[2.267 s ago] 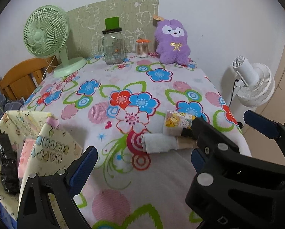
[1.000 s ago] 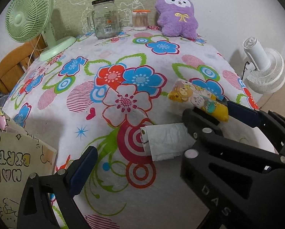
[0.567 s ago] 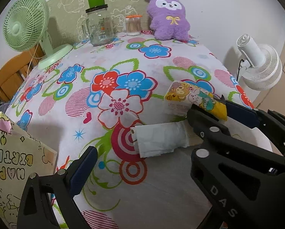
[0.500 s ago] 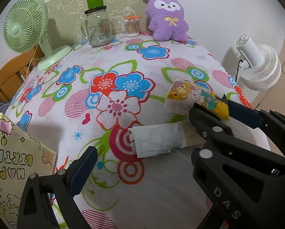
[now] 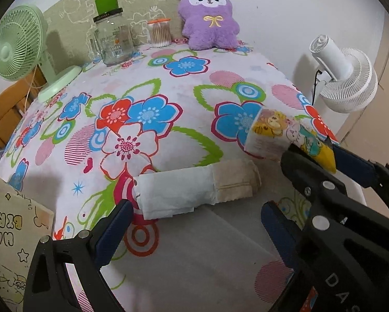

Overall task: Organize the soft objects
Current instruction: 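Grasp the yellow snack pack with the right gripper, then grasp the white cloth roll with the left gripper while the right gripper holds the snack pack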

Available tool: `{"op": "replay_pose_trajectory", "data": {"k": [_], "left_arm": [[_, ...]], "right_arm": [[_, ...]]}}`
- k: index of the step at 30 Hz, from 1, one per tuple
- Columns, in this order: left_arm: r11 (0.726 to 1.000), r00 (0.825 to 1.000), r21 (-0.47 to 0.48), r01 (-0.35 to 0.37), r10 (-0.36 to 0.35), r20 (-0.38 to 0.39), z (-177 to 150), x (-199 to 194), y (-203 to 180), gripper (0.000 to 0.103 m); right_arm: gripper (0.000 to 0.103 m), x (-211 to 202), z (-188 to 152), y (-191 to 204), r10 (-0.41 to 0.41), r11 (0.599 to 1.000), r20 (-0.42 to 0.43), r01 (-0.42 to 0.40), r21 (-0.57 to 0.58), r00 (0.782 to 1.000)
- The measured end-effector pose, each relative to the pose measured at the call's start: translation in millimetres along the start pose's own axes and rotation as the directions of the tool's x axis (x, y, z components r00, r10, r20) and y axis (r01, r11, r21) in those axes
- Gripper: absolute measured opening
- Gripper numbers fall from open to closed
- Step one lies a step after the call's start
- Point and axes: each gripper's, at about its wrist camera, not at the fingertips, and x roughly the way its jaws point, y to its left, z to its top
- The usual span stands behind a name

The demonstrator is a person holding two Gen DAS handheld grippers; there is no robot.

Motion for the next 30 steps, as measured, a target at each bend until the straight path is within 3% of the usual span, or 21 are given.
{"op": "replay_pose_trajectory", "data": {"k": [6,10,13,17,30], "left_arm": [[0.997,0.997,0.018,0.071,-0.071,0.006,-1,-5,-3,0.07],[0.997,0.997,0.029,0.075,-0.076,0.014,-1,-9,-6,0.037],[0.998,0.998,0.034,0.061,-0.062,0.02,-2,-11,-7,0.029],[0.998,0.999,0.035,0.044,-0.045,0.02,-5,-14,-7,0.025],[0.999,0.999,0.031,0.022,-0.023,0.033,-24,-34,10,0.028]], "right_arm": [[0.052,0,-1,-2,0.022,1.0,-0.003,-0.022,0.017,1.0],[0.052,-1,-1,-3,0.028,0.999,-0.003,-0.028,0.025,1.0],[0.052,-2,-2,-2,0.03,0.999,-0.005,-0.03,0.022,1.0],[0.052,-3,-4,3,0.046,0.999,-0.015,-0.046,0.01,0.999],[0.052,-8,-16,26,0.111,0.993,-0.053,-0.112,-0.023,0.992]]}}
